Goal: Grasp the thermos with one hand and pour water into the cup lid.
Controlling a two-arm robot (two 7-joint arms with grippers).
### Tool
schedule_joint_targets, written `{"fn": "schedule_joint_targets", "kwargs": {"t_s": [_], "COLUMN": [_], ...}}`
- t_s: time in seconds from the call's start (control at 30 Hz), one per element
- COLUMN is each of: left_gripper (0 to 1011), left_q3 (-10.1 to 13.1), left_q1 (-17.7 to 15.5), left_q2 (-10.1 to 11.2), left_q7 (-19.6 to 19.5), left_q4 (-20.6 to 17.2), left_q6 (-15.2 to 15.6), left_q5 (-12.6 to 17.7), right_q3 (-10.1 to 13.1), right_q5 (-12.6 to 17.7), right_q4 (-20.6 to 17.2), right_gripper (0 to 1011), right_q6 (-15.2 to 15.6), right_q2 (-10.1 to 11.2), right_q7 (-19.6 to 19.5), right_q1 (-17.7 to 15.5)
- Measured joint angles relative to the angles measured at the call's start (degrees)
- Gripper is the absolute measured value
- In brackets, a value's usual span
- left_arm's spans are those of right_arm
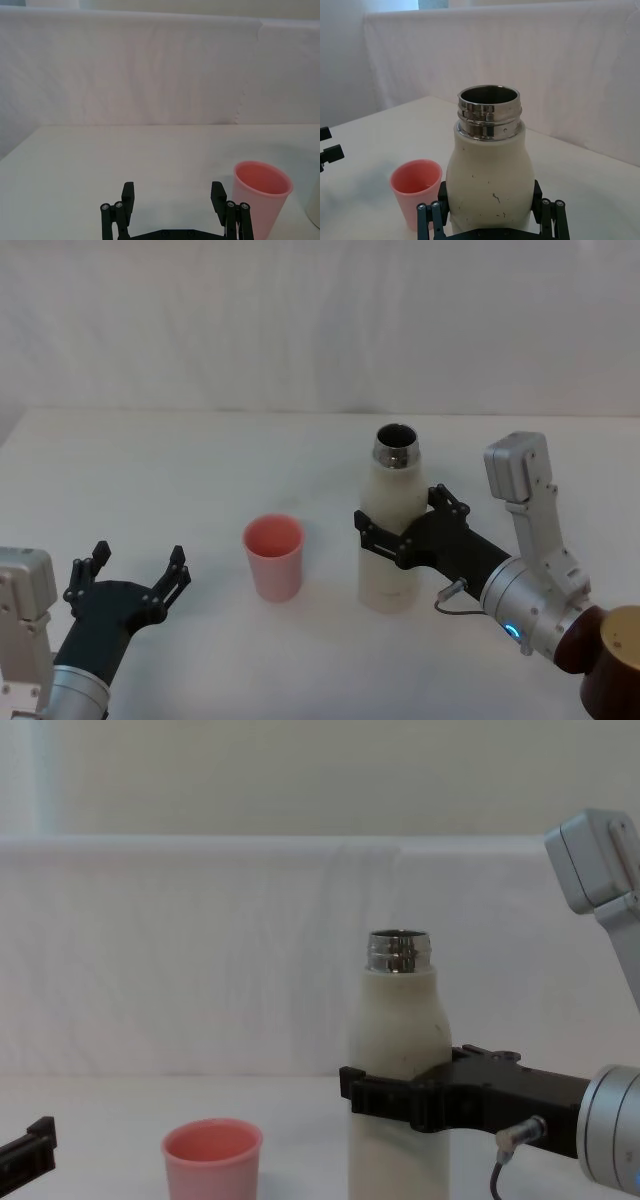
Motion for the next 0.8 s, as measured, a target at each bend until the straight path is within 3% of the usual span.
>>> {"fn": "schedule_joint_targets", "kwargs": {"t_s": [0.5,0.8], "left_gripper": [1001,1001], "left_q3": [0.00,0.00], "left_q1": [0.00,0.00], "left_q2": [0.00,0.00], "left_q7": [0.00,0.00], "left_q4": [0.00,0.00], "left_q6": [0.00,0.00], "left_q5": [0.00,0.00], "right_q3": [1.02,-0.21], "right_q5": [-2.67,-10.98], "right_q4": [-2.32,-3.91], "right_gripper": [960,960], "right_q6": [-2.40,-3.50], "right_q2": [0.58,2.66], "right_q7": [-1.83,-2.68], "right_q1": [-1.39,0.16]}}
